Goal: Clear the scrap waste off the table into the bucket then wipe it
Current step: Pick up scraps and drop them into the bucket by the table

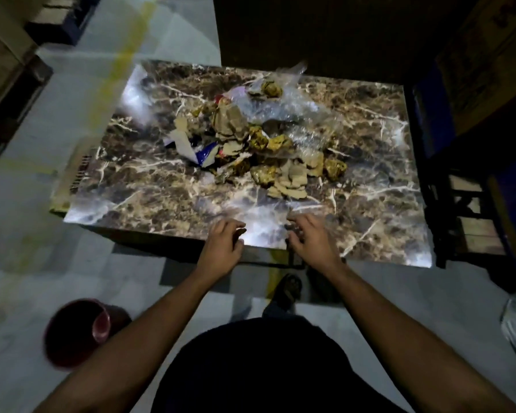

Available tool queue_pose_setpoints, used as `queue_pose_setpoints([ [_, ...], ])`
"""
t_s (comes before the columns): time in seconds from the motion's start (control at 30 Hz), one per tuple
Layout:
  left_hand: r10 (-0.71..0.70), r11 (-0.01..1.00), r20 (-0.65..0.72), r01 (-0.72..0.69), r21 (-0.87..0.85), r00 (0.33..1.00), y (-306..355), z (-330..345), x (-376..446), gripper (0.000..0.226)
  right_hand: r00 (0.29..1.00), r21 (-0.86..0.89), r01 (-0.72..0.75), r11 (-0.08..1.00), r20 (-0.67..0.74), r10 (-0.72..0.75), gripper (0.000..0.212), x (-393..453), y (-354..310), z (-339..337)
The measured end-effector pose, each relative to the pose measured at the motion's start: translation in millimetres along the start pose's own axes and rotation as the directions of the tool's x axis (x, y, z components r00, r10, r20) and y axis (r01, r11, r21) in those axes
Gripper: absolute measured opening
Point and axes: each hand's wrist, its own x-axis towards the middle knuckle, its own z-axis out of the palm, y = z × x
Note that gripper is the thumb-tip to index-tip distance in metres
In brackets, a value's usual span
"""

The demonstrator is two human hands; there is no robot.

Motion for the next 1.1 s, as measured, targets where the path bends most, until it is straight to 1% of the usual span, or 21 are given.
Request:
queue_pose_setpoints([
  [0.1, 0.022, 1.000, 0.038, -0.022, -0.006, 0.999, -17, -10, -33, 0.034, 1.000, -0.035, -0.010, 0.999, -0.027, 0.009, 0.029, -29, -27, 17],
  [0.2, -0.011, 0.998, 0.083, 0.015, -0.055, 0.996, -40, -10, -68, 0.034, 0.998, -0.045, -0.025, 0.999, -0.058, 0.022, 0.022, -65, -51, 42],
  [0.27, -0.044, 0.997, 0.127, 0.052, -0.060, 0.991, -60, -6, -93, 0.036, 0.998, -0.029, -0.055, 0.998, -0.006, 0.055, 0.020, -91, -61, 65],
  [0.33, -0.083, 0.992, 0.158, 0.096, -0.078, 0.984, -78, -1, -116, 0.041, 0.993, -0.017, -0.098, 0.995, 0.068, 0.099, 0.023, -116, -60, 87],
  [0.43, -0.179, 0.979, 0.146, 0.191, -0.070, 0.973, -104, 17, -142, 0.044, 0.971, -0.039, -0.179, 0.983, 0.151, 0.183, 0.028, -143, -43, 114],
  [0.53, -0.204, 0.975, 0.120, 0.213, -0.068, 0.971, -143, 55, -161, 0.046, 0.953, -0.055, -0.218, 0.974, 0.204, 0.225, 0.029, -156, -11, 145],
  [0.63, -0.253, 0.962, 0.125, 0.263, -0.074, 0.959, -193, 112, -163, 0.050, 0.941, -0.090, -0.222, 0.971, 0.242, 0.238, 0.028, -152, 37, 198],
  [0.7, -0.279, 0.958, 0.124, 0.285, -0.028, 0.952, -221, 151, -155, 0.052, 0.935, -0.104, -0.199, 0.975, 0.277, 0.220, 0.031, -138, 70, 236],
  [0.77, -0.272, 0.962, 0.082, 0.272, 0.006, 0.959, -250, 191, -141, 0.053, 0.937, -0.107, -0.145, 0.984, 0.305, 0.171, 0.035, -120, 104, 281],
  [0.83, -0.237, 0.972, 0.033, 0.237, 0.003, 0.971, -279, 229, -120, 0.052, 0.929, -0.088, -0.130, 0.988, 0.337, 0.153, 0.037, -97, 134, 325],
  [0.93, -0.216, 0.974, 0.050, 0.212, 0.077, 0.975, -316, 276, -68, 0.051, 0.947, -0.119, -0.107, 0.987, 0.290, 0.138, 0.035, -58, 174, 389],
  [0.97, -0.224, 0.970, 0.042, 0.218, 0.103, 0.974, -328, 292, -48, 0.048, 0.947, -0.127, -0.104, 0.986, 0.292, 0.137, 0.034, -45, 187, 412],
  [1.03, -0.296, 0.949, 0.049, 0.287, 0.131, 0.954, -353, 326, -13, 0.048, 0.930, -0.143, -0.109, 0.984, 0.334, 0.152, 0.035, -21, 217, 454],
  [1.1, -0.313, 0.945, 0.048, 0.305, 0.119, 0.949, -385, 365, 13, 0.055, 0.927, -0.193, -0.035, 0.981, 0.361, 0.104, 0.035, 2, 255, 498],
])
